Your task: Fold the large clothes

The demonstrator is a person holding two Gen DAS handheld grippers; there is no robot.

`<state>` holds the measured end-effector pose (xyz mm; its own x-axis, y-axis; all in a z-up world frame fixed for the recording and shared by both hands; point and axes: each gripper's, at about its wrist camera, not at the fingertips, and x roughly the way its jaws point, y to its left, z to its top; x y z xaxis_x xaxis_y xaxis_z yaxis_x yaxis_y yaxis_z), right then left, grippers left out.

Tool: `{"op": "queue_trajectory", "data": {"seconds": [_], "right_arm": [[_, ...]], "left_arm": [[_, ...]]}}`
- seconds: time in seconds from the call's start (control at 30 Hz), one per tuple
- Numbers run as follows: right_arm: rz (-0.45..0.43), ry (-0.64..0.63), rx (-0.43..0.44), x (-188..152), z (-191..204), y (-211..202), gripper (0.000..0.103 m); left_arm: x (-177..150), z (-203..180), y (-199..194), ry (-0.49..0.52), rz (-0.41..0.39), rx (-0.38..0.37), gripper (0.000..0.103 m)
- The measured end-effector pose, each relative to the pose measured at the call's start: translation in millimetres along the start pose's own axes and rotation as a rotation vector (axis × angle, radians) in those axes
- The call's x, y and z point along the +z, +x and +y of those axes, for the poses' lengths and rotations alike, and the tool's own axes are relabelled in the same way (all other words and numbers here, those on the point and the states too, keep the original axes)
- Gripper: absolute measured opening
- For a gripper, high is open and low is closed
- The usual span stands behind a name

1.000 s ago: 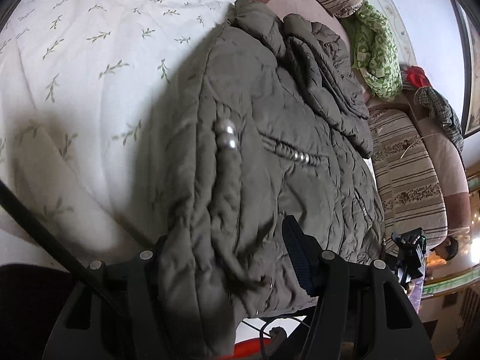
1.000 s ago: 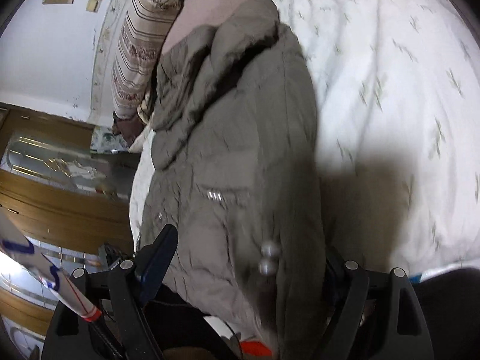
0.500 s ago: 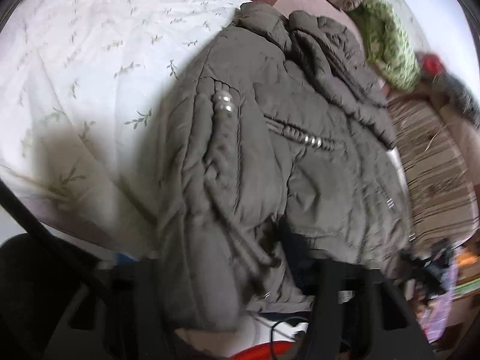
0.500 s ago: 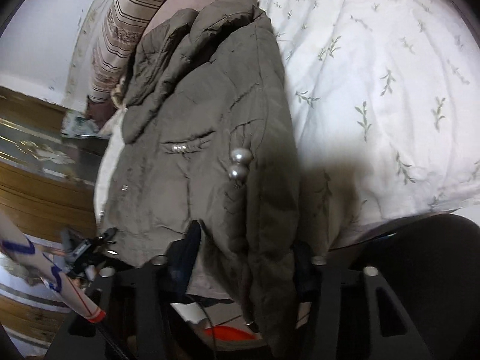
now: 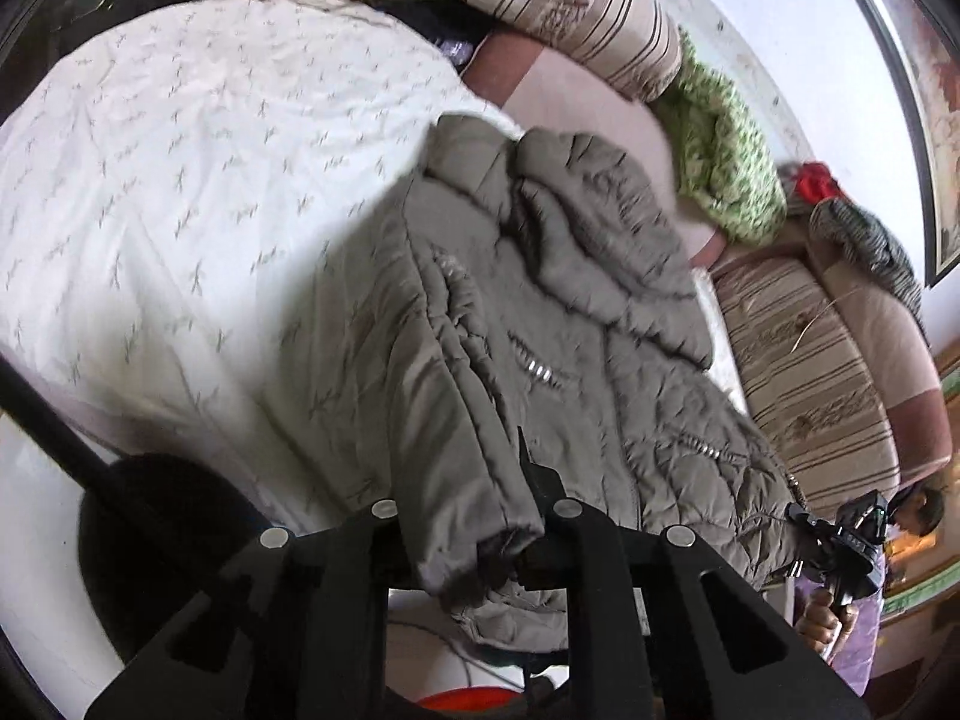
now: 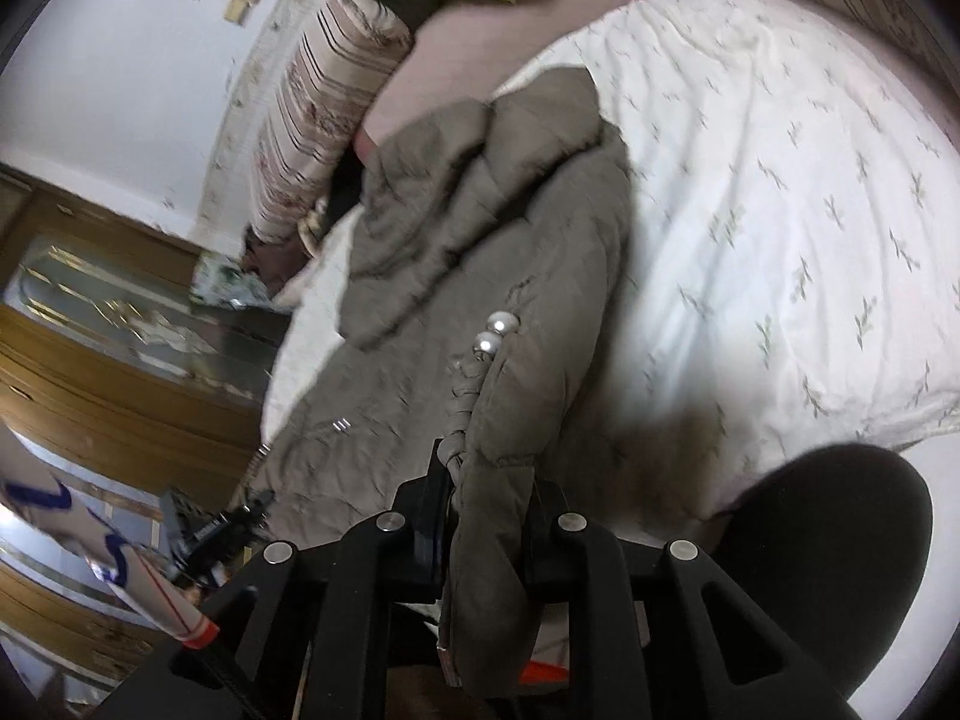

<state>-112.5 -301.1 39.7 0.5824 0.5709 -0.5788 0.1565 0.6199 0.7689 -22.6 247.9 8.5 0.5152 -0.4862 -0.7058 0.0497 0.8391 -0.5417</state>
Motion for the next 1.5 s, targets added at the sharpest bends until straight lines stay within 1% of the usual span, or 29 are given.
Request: {"op": "queue_trajectory", "data": {"seconds": [0.1,0.17,0.23,0.27,0.3,0.33,0.37,0.5,0.63,0.7,0.77,0.83,0.93,0.97,1.2,1.4,1.5], "right_arm": [[-0.024,-0.014,0.021,26,20,-3,0.018],[-0.038,-0.041,0.023,41,34,-4,0.018],[-0.064,-0.075,0.017,64,51,-3,0.018],[-0.073,-0.089,0.013,72,56,-3,0.018],[-0.090,-0.109,0.004,88,66,0,0.018],[-0.097,-0.119,0.000,97,70,1,0.018],[-0.113,-0.133,-0.009,113,78,5,0.018],[-0.155,-0.171,-0.045,161,101,21,0.018],[-0.164,-0.184,-0.073,202,111,37,0.018],[-0.163,-0.181,-0.092,221,109,45,0.018],[-0.163,-0.160,-0.111,238,101,54,0.018],[-0.154,-0.129,-0.119,253,92,66,0.018],[-0.141,-0.081,-0.126,271,75,84,0.018],[-0.133,-0.065,-0.130,278,68,93,0.018],[-0.100,-0.005,-0.207,307,35,151,0.018],[-0.064,0.019,-0.261,336,12,197,0.018],[-0.048,0.033,-0.285,350,-1,219,0.018]], "left_arm": [[22,-15,-8,0.014,-0.040,-0.015,0.016],[44,-31,-12,0.045,-0.080,-0.008,0.016],[64,-46,-14,0.077,-0.115,0.007,0.016],[79,-57,-12,0.102,-0.141,0.026,0.016],[89,-64,-12,0.117,-0.158,0.036,0.016],[102,-71,-9,0.131,-0.173,0.042,0.016],[119,-80,-3,0.142,-0.187,0.051,0.016],[174,-108,17,0.180,-0.227,0.096,0.016],[219,-120,38,0.185,-0.239,0.109,0.016],[239,-123,49,0.181,-0.241,0.123,0.016],[254,-126,63,0.185,-0.243,0.153,0.016],[268,-129,83,0.210,-0.243,0.210,0.016],[281,-130,116,0.237,-0.223,0.291,0.017],[284,-128,125,0.241,-0.217,0.307,0.017],[307,-103,201,0.218,-0.137,0.437,0.017],[331,-83,260,0.163,-0.064,0.473,0.017],[340,-80,284,0.163,-0.047,0.491,0.017]]}}
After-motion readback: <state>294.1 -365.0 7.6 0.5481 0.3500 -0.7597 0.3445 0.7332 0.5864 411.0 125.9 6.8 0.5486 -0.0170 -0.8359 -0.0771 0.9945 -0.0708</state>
